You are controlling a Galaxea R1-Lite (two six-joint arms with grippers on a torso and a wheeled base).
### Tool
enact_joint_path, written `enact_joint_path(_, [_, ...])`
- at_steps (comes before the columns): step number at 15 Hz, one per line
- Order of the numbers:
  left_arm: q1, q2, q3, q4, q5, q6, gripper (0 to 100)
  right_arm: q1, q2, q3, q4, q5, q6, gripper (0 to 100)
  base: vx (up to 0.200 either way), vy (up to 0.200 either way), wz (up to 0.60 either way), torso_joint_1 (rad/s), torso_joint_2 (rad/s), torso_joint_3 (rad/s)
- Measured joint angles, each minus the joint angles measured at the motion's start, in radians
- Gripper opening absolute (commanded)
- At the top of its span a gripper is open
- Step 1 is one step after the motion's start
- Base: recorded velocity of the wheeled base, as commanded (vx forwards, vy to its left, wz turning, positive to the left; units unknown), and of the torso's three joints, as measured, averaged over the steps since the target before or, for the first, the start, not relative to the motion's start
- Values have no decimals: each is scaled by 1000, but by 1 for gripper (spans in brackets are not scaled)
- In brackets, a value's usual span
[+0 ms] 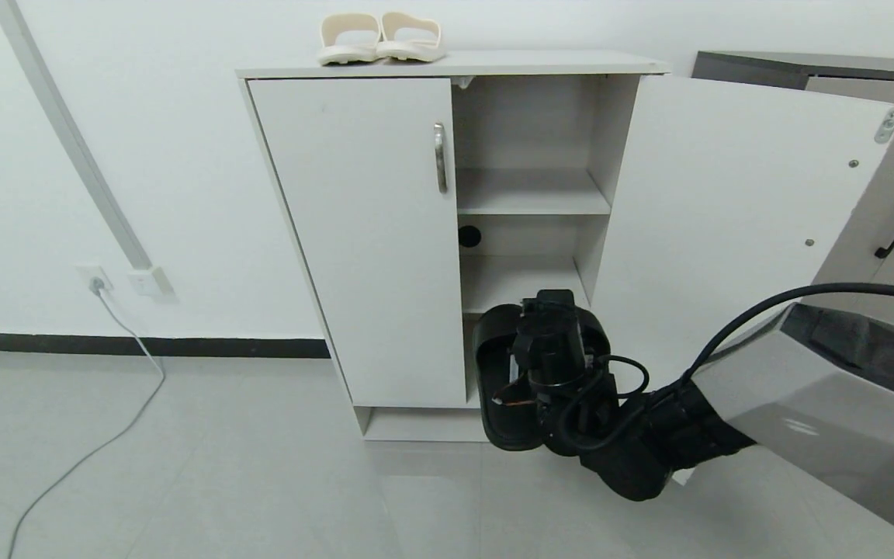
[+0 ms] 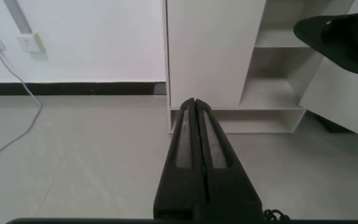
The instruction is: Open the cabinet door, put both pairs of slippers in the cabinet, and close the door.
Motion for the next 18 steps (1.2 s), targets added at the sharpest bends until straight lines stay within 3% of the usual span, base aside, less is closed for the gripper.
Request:
enact_joint_path(12, [0, 1, -1, 1, -2, 3, 0, -3, 70, -9, -20, 33, -8, 0, 0, 0, 0, 0, 0, 0])
enact_joint_path(18, [-1, 1, -1, 2, -3, 5, 0, -5, 76, -28, -12, 56, -10, 0, 0, 0, 0, 3, 1, -172])
